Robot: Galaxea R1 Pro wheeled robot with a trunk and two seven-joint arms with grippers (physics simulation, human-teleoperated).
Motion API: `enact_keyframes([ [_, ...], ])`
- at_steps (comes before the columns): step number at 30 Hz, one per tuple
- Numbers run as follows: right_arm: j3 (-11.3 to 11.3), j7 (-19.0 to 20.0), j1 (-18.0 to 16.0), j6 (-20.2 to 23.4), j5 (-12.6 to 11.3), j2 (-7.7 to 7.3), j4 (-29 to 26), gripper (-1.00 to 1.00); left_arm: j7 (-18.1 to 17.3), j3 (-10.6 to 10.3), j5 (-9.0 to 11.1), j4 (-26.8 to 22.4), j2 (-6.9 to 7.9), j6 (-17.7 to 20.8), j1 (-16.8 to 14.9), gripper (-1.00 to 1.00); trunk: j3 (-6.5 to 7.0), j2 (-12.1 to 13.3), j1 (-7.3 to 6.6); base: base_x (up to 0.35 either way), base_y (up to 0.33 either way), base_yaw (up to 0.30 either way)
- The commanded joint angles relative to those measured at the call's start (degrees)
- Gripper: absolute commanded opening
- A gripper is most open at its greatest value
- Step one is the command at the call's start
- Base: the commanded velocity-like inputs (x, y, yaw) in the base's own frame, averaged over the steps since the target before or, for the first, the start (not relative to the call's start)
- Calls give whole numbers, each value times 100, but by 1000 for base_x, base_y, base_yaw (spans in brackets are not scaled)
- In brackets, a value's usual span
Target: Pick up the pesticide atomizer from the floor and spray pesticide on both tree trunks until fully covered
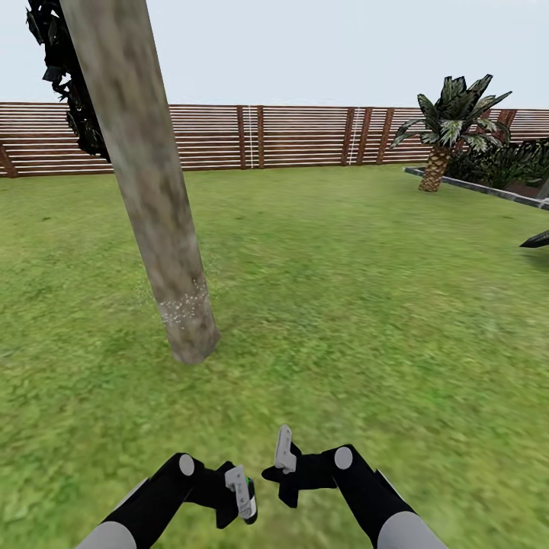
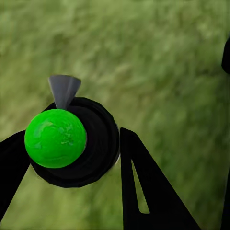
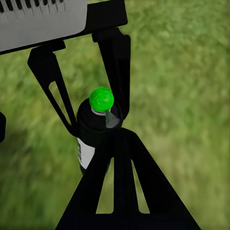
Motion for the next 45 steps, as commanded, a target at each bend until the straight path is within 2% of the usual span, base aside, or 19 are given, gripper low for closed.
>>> enact_keyframes([
  [1, -6, 4, -2, -32, 52, 2, -8, -100, -23, 1, -21, -7, -2, 7, -2, -100, -5, -2, -1, 0, 0, 0],
  [10, -6, -2, -2, -32, 60, -5, 1, -100, -116, 10, -10, 45, -55, -236, 5, -100, -5, -2, -1, 0, 0, 0],
  [24, -6, -4, -2, -32, 61, -7, 1, -100, -112, 10, -9, 36, -190, -241, -1, -100, -5, -2, -1, 0, 0, 0],
  [45, -6, -4, -2, -35, 69, -7, 10, -100, -112, 18, 17, -30, -197, -232, -11, -100, -5, -2, -1, 0, 0, 0],
])
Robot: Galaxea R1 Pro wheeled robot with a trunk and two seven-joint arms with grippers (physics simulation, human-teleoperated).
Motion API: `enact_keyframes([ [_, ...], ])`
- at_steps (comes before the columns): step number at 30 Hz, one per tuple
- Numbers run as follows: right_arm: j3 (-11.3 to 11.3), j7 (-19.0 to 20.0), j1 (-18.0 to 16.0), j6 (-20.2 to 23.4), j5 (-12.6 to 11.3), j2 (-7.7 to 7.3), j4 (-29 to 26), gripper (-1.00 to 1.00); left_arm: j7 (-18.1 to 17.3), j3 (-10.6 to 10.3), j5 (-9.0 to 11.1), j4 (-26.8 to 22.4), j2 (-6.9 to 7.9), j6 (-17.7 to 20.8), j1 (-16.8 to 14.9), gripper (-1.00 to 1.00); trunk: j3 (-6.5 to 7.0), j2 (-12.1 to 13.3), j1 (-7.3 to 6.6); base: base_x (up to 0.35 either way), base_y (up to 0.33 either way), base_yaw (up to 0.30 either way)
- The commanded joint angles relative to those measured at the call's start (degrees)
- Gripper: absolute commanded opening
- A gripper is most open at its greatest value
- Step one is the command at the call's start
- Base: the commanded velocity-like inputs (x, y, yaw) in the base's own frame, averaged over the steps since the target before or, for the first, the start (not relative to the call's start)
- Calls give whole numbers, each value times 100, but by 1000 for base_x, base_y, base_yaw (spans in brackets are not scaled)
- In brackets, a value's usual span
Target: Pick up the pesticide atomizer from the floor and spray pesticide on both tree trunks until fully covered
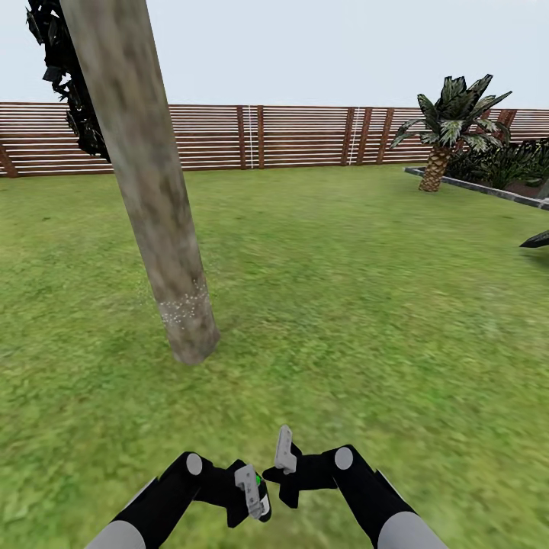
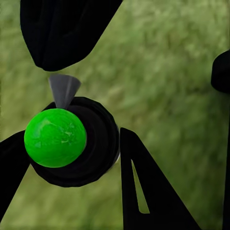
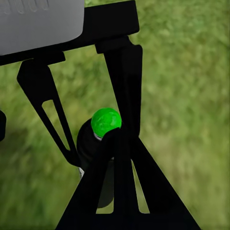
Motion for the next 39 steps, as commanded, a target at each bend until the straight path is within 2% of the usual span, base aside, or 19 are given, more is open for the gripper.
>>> enact_keyframes([
  [1, -6, 5, -2, -32, 52, 2, -8, -100, -18, 3, -35, -9, -3, -8, -2, -100, -5, -2, -1, 0, 0, 0],
  [16, -14, 2, -2, -34, 52, -6, -1, -100, -18, 19, -35, -9, -70, -8, -10, -100, -5, -2, -1, 0, 0, 0],
  [20, -14, 2, -2, -38, 52, -6, -2, -100, -18, 29, -35, 39, -57, -14, -11, -100, -5, -2, -1, 0, 0, 0],
  [22, -11, 4, -2, -35, 52, -7, -6, -100, -11, 38, -38, 64, 3, -23, -9, -100, -5, -2, -1, 0, 0, 0],
  [24, -14, 4, -2, -31, 52, -7, -4, -100, -7, 45, -48, 74, 91, -34, 7, -100, -5, -2, -1, 0, 0, 0],
  [28, -13, 5, -2, -30, 52, -7, -4, -100, 1, 47, -67, 79, 459, -41, 52, -100, -5, -2, -1, 0, 0, 0],
  [32, -15, 5, -2, -32, 52, -15, 7, -100, 11, 44, -83, 86, 973, -40, 79, -100, -5, -2, -1, 0, 0, 0],
  [34, -15, 5, -2, -33, 54, -27, 15, -100, 16, 42, -85, 274, 1393, -41, 91, -100, -5, -2, -1, 0, 0, 0],
  [35, -15, 5, -2, -35, 53, -35, 19, 100, 16, 38, -96, 434, 1570, -51, 93, -100, -5, -2, -1, 0, 0, 0],
  [37, -21, 5, -2, -36, 53, -60, 34, 100, 25, 33, -129, 840, 1791, -78, 94, -100, -5, -2, -1, 0, 0, 0],
  [39, -19, -5, -2, -39, 52, -109, 47, 100, 55, 32, -166, 1165, 1926, -118, 95, -100, -5, -2, -1, 0, 0, 0],
])
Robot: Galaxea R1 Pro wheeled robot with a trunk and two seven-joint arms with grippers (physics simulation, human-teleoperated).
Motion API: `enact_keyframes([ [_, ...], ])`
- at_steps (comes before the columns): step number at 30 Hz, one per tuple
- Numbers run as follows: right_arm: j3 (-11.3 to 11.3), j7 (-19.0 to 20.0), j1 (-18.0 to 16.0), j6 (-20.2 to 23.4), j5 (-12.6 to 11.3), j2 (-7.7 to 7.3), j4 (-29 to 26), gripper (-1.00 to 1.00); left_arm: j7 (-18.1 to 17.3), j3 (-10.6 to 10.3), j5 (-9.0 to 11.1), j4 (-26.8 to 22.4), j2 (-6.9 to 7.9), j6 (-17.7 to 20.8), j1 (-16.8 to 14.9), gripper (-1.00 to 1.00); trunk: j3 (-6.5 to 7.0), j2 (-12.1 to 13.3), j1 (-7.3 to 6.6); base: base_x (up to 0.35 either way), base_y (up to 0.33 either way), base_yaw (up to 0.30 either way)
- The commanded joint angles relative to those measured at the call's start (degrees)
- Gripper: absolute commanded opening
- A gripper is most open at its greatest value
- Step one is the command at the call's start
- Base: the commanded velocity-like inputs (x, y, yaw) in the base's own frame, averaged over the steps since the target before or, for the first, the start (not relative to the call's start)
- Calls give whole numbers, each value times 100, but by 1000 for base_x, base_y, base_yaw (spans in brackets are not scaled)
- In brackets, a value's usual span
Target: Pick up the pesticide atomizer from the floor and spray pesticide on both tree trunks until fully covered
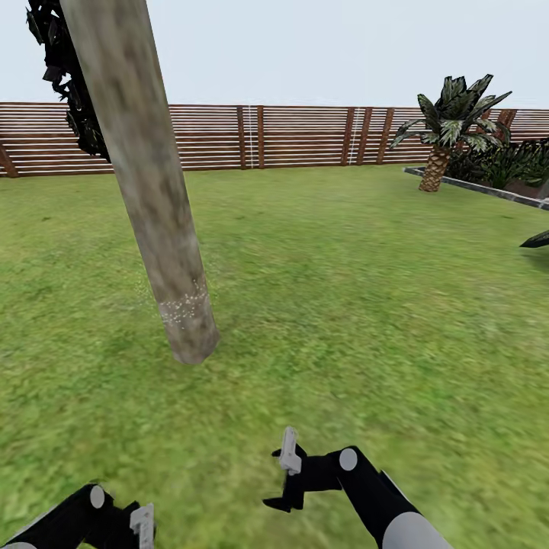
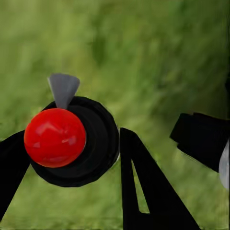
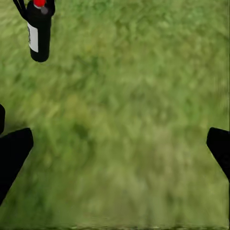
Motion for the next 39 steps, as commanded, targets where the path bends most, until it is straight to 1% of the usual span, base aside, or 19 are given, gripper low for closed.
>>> enact_keyframes([
  [1, -12, -13, -1, -40, 55, -25, -4, 100, 63, 2, 1, 145, 55, -34, -3, -100, -4, -2, -1, 0, 0, 0],
  [3, -27, -120, 5, -46, 55, -70, 2, 100, 354, 7, 32, 402, 83, -47, -3, -100, -4, -2, -1, 0, 0, 0],
  [5, -48, -820, 26, -53, 30, -268, 75, 100, 1017, 21, 165, 786, 35, -226, -3, -100, -4, -2, -1, 0, 0, 0],
  [6, -57, -1405, 39, -61, 10, -340, 253, 100, 1366, 42, 402, 1006, -18, -447, -3, -100, -4, -2, -1, 0, 0, 0],
  [8, -139, -2692, 101, -75, -79, -405, 908, 100, 1818, 73, 1108, 1474, -172, -861, 2, -100, -4, -2, -1, 0, 0, 0],
  [9, -301, -3698, 143, -99, -233, -448, 1551, 100, 2065, 82, 1627, 1765, -256, -1041, 44, -100, -4, -2, -1, 0, 0, 0],
  [10, -397, -4335, 160, -144, -342, -468, 1952, 100, 2236, 84, 1943, 1892, -291, -1114, 87, -100, -4, -2, -1, 0, 0, 0],
  [11, -488, -5228, 179, -318, -475, -484, 2470, 100, 2493, 86, 2378, 1997, -335, -1179, 162, -100, -4, -2, -1, 0, 0, 0],
  [12, -552, -6193, 198, -778, -568, -495, 2910, 100, 2842, 94, 2885, 2063, -405, -1221, 231, -100, -4, -2, -1, 0, 0, 0],
  [13, -583, -6710, 238, -1173, -614, -497, 3064, 100, 3136, 100, 3259, 2088, -476, -1237, 257, -100, -4, -2, -1, 0, 0, 0],
  [14, -623, -7053, 312, -1471, -718, -491, 3142, 100, 3452, 104, 3661, 2107, -534, -1261, 275, -100, -4, -2, -1, 0, 0, 0],
  [15, -658, -7200, 353, -1593, -833, -483, 3172, 100, 3657, 104, 3939, 2131, -564, -1300, 285, -100, -4, -2, -1, 0, 0, 0],
  [17, -732, -7396, 478, -1754, -1354, -490, 3211, 100, 4151, 105, 4695, 2199, -640, -1586, 373, -100, -4, -2, -1, 0, 0, 0],
  [19, -760, -7452, 557, -1803, -2035, -546, 3222, 100, 4516, 101, 5172, 2203, -668, -1856, 598, -100, -4, -2, -1, 0, 0, 0],
  [21, -765, -7447, 572, -1807, -2374, -690, 3224, 100, 4597, 91, 5254, 2206, -674, -1912, 655, -100, -4, -2, -1, 0, 0, 0],
  [25, -763, -7446, 581, -1809, -2546, -828, 3223, 100, 4544, 73, 5257, 2226, -763, -1923, 686, -100, -4, -2, -1, 0, 0, 0],
  [26, -760, -7446, 581, -1809, -2565, -800, 3224, 100, 4546, 77, 5256, 2230, -916, -1921, 712, -100, -4, -2, -1, 0, 0, 0],
  [27, -760, -7447, 580, -1811, -2569, -796, 3224, 100, 4551, 78, 5279, 2231, -927, -1921, 711, -100, -4, -2, -1, 0, 0, 0],
  [39, -767, -7457, 588, -1818, -2572, -645, 3225, 100, 4648, 106, 5314, 2218, -845, -1941, 712, -100, 5, -2, -1, 0, 0, 232],
])
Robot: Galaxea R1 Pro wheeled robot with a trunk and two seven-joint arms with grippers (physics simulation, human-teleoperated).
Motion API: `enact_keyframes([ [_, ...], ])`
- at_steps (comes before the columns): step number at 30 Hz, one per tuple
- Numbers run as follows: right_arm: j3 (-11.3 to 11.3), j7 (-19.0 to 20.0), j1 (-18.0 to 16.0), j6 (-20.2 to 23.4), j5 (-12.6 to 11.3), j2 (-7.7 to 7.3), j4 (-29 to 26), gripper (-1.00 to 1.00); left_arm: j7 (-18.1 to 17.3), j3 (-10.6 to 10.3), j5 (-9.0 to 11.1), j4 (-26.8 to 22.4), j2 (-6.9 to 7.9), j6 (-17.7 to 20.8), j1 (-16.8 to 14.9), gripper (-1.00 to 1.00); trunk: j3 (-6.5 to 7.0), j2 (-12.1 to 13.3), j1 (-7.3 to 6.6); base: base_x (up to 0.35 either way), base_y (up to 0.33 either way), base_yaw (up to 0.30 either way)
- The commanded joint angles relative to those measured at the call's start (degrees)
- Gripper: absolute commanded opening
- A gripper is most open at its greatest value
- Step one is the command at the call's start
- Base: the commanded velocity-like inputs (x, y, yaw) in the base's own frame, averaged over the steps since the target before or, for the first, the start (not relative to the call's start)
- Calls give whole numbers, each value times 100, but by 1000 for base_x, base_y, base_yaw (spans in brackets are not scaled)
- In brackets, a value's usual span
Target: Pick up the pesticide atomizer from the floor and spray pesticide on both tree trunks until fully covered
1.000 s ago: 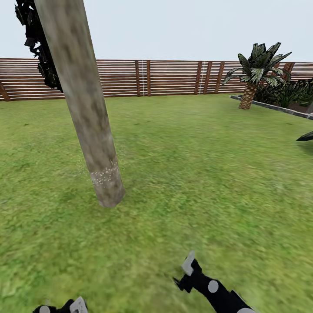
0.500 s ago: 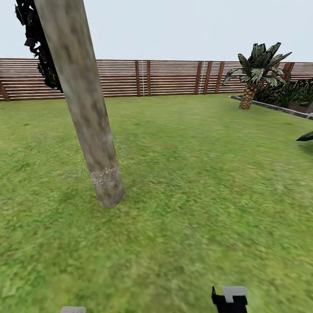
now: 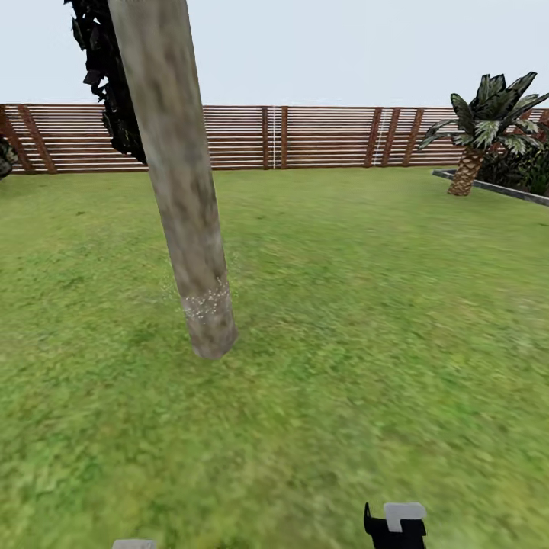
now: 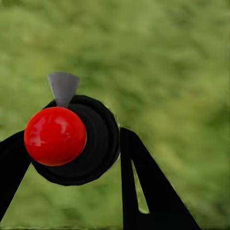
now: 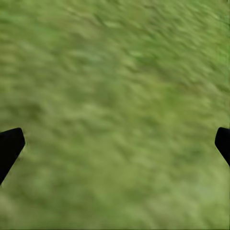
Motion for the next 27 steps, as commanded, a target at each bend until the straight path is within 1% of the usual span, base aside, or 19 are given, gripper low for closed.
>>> enact_keyframes([
  [1, -23, -43, 2, -4, 64, 6, 4, 100, -31, -35, 59, 14, 1, -15, -6, -100, 0, -2, -1, 0, 0, 261],
  [8, -24, -50, 14, -4, 64, 13, 4, 100, -22, -41, 87, 39, -84, -14, 0, -100, 34, -2, -1, 0, 0, 254],
  [13, -24, -51, 15, -4, 59, 20, 4, 100, -14, -31, 91, 39, -163, -14, 1, -100, 37, -2, -1, -279, 0, 278],
  [14, -24, -51, 15, -4, 61, 20, 4, 100, 96, -24, 241, 38, -142, -21, 1, -100, 37, -2, -1, -312, -139, 282],
  [17, -24, -51, 15, -4, 60, 20, 4, 100, 385, -25, 505, 38, -131, -29, 1, -100, 37, -2, -1, -304, -167, 282],
  [19, -24, -51, 15, -4, 59, 20, 4, 100, 467, -25, 565, 38, -123, -31, 1, -100, 37, -2, -1, -301, -158, 282],
  [22, -24, -51, 15, -4, 60, 20, 6, 100, 501, -25, 589, 38, -127, -31, 1, -100, 37, -2, -1, -255, -85, 282],
  [27, -24, -43, 16, -4, 62, 20, 10, 100, 500, -31, 595, 38, -143, -31, 1, -100, 37, -2, -1, -42, -11, 283],
])
